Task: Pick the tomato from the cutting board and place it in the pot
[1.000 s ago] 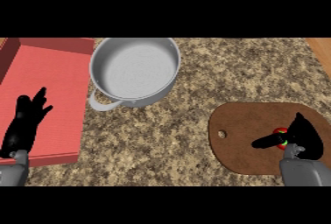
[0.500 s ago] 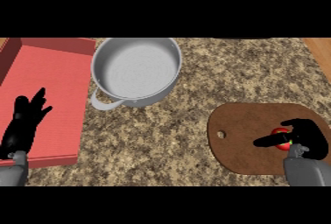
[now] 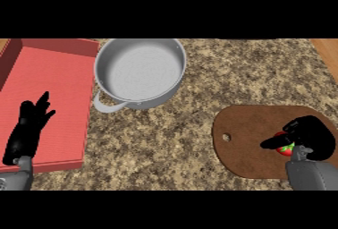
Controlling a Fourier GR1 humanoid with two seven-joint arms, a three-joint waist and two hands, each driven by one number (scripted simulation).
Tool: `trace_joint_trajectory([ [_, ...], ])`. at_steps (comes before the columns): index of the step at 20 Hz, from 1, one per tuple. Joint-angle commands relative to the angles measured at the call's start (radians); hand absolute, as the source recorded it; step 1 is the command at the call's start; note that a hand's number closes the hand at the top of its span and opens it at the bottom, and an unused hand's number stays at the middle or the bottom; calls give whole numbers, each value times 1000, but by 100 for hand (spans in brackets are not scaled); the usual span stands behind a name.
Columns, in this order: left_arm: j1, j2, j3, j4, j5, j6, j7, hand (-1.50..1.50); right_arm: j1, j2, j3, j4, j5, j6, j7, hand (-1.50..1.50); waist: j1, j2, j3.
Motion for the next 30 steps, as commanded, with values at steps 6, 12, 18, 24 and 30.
trace_joint_trajectory([
  [6, 23, 13, 27, 2, 16, -25, 1, 0, 4, 24, 344, -137, 31, 181, -205, 150, 3, 2, 2],
  [12, 38, -11, 27, 37, -6, -19, -32, 0, -42, 1, 421, -346, 183, 235, -79, 150, -6, 3, 2],
  [18, 5, -9, 30, 44, -10, -28, -10, 0, -125, 33, 521, -543, 315, 134, -78, 150, -12, 0, 1],
  [24, 16, -27, 27, 47, -10, -33, -24, 0, -387, 110, 504, -591, 327, 123, -96, 150, 6, 5, 1],
  [30, -25, -30, 9, -18, -37, -37, 77, 0, -688, 173, 385, -429, 247, 249, -90, 150, 8, 6, 2],
])
